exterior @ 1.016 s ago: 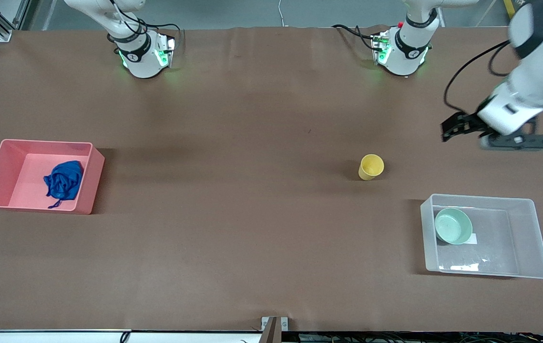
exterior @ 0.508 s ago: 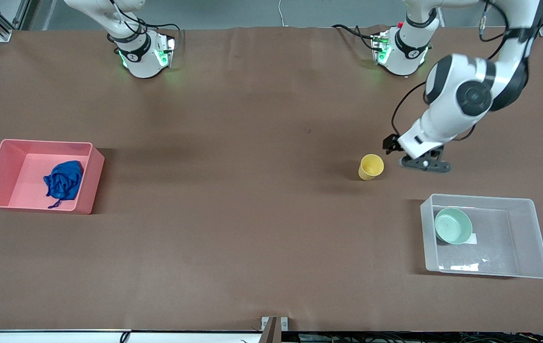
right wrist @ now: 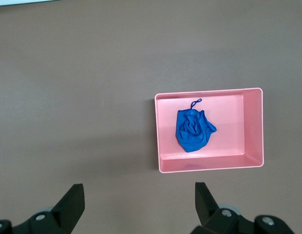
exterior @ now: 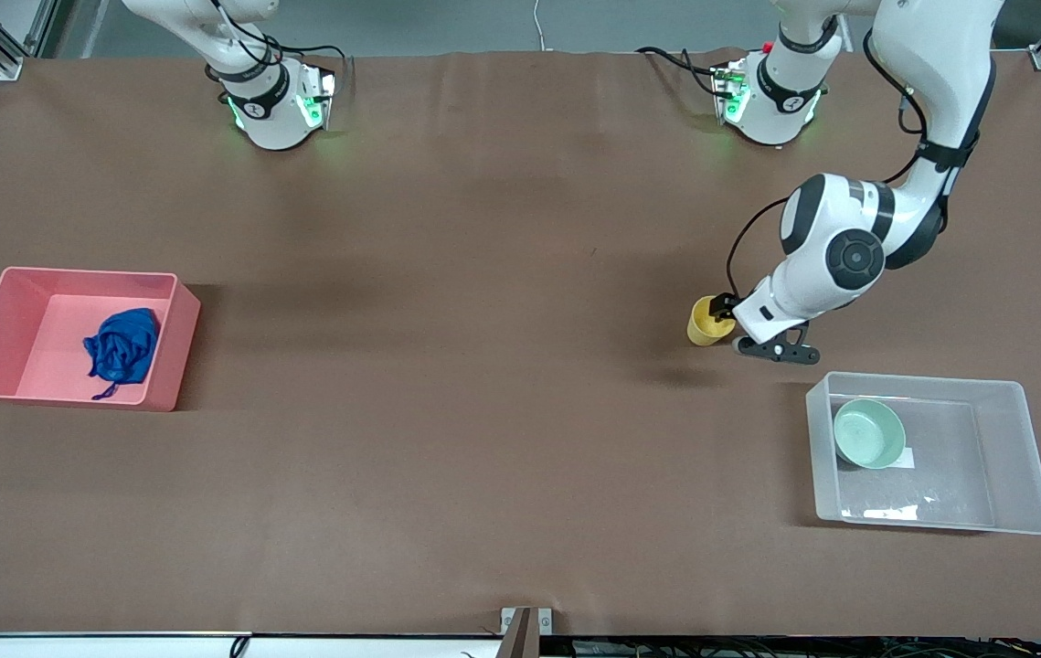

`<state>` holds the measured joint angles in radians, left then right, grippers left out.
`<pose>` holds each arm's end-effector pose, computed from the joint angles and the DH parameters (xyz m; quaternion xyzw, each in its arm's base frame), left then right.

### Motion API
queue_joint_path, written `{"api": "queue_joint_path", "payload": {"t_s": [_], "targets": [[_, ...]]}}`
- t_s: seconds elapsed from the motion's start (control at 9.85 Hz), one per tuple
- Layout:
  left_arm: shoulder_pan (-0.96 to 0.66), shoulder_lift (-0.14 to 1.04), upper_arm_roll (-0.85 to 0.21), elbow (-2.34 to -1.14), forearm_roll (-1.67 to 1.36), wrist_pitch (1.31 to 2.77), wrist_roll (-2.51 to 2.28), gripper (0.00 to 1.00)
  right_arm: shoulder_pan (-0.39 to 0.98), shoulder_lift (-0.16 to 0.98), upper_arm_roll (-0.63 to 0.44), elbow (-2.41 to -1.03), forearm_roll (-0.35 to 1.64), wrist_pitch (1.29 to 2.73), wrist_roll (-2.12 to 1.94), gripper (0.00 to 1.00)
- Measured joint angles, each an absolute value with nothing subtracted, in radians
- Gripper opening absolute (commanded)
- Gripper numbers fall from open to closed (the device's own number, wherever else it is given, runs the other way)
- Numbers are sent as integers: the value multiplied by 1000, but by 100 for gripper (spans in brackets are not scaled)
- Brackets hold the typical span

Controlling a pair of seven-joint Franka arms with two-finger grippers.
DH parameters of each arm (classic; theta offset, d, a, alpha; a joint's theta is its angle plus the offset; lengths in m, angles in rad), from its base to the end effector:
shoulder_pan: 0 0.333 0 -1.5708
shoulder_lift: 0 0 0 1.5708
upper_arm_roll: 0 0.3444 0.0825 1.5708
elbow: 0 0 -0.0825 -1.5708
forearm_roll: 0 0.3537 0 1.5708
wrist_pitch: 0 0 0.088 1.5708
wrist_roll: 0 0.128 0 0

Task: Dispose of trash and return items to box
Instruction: 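Reach the yellow cup with the left gripper and grasp it, then carry the yellow cup into the green bowl in the clear bin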

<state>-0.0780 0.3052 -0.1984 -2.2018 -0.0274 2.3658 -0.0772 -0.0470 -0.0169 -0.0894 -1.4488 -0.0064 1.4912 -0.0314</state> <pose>0.5078 -0.1441 0.2648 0.9932 -0.0863 -0.0736 0.0262 0.5061 -0.0709 0.6868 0.9982 -0.0528 0.0293 0.0049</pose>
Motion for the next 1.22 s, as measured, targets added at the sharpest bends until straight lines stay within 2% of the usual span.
{"api": "queue_joint_path", "payload": {"t_s": [0.1, 0.2, 0.71, 0.91, 1.22], "targets": [[-79, 312, -200, -2202, -27, 2366, -87, 9, -47, -17, -90, -1449, -6, 1491, -31, 100], [-86, 320, -203, -2202, -27, 2366, -103, 1, -47, -17, -90, -1449, -6, 1491, -31, 100], [-103, 321, -205, -2191, -27, 2380, -124, 0, -47, -17, -90, -1449, -6, 1491, -31, 100], [-92, 254, -190, -2156, -27, 2311, -111, 0, -47, -17, -91, -1448, -7, 1491, -31, 100], [-71, 174, -70, -1958, -27, 2134, -16, 0, -48, -17, -92, -1448, -7, 1491, -32, 100]]}}
